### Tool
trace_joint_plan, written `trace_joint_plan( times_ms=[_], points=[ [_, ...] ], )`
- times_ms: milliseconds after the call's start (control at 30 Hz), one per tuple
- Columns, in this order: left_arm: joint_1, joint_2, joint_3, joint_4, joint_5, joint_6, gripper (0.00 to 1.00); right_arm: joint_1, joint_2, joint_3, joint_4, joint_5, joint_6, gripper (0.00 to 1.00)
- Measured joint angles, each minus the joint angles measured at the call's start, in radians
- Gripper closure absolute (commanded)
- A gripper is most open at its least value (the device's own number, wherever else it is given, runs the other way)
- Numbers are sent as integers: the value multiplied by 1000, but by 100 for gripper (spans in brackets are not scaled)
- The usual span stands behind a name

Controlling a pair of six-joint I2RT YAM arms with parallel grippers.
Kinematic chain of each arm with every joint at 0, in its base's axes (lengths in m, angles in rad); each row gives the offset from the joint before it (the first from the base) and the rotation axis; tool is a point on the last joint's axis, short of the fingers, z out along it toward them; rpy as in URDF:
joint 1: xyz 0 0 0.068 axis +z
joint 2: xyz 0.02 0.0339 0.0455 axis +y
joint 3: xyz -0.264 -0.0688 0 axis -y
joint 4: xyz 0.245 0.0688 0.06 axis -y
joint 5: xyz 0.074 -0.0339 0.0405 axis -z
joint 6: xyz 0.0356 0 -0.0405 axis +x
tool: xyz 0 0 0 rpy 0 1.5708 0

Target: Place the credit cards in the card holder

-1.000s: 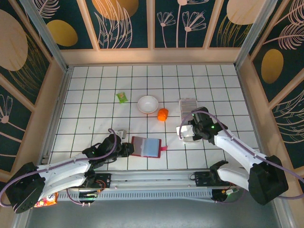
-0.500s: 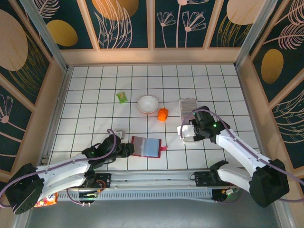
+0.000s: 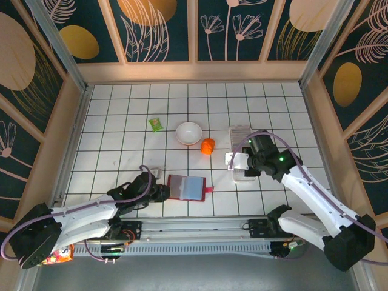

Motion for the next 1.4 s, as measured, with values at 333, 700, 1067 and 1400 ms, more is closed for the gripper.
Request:
trace_joint_plan(
  times_ms=[333, 700, 1067, 1400],
  points=[
    [0, 23, -1, 76, 59, -48, 89, 194, -38, 122, 123, 34, 799, 100],
    [-15, -4, -38, 169, 77, -159, 75, 308, -96, -207, 423, -6, 1859, 100],
    [-15, -84, 69, -70, -74, -76, 79, 515, 18, -294, 611, 112, 2184, 100],
    [-15, -41, 133, -52, 3, -6, 94, 567, 219, -281, 648, 195, 2213, 100]
  ],
)
